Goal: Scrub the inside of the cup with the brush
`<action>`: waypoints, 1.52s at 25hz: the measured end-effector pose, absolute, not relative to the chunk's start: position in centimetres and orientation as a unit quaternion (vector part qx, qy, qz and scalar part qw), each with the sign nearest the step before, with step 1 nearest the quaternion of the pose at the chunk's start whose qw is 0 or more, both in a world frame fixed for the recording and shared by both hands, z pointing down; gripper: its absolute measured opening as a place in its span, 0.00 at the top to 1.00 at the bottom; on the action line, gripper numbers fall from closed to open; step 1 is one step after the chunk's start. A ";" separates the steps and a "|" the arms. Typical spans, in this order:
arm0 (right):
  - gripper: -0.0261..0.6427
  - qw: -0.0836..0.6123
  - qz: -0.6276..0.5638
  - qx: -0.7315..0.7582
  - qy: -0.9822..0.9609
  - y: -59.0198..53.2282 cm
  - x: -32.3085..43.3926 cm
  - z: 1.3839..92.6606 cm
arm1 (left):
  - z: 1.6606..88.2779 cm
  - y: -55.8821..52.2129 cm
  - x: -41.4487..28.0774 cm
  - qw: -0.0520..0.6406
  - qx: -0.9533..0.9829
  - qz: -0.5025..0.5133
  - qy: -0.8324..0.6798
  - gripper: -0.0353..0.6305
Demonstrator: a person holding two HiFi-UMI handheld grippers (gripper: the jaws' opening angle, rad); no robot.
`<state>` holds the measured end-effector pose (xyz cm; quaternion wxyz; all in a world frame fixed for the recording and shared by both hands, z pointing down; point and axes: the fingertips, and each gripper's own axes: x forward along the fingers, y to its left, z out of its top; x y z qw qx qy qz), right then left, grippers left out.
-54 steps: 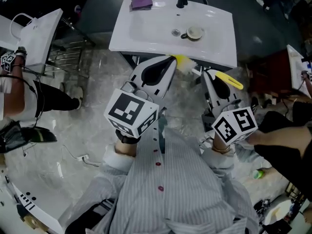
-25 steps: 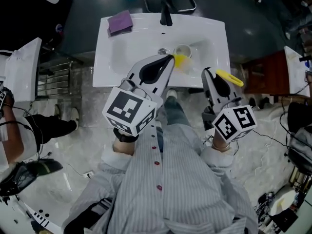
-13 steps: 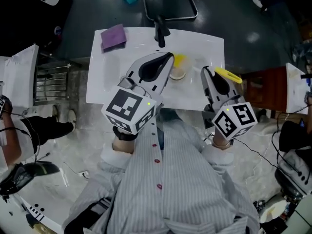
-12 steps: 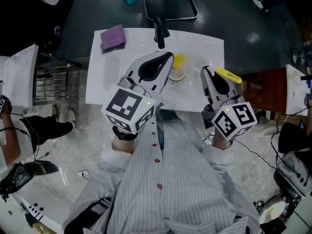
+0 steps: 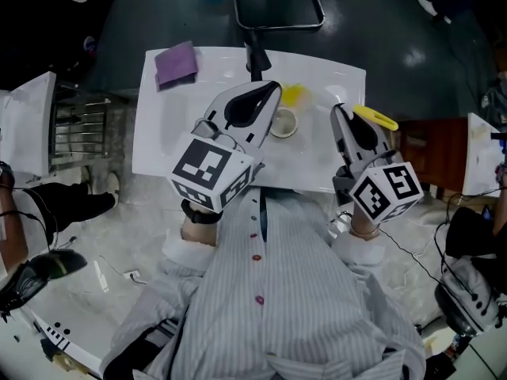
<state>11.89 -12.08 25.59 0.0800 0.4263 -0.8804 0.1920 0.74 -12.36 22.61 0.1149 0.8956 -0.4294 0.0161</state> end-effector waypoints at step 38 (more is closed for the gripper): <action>0.88 0.123 0.282 0.462 -0.832 -13.6 13.7 35.9 | 48.9 -10.7 2.5 0.247 0.883 0.255 -0.306 0.91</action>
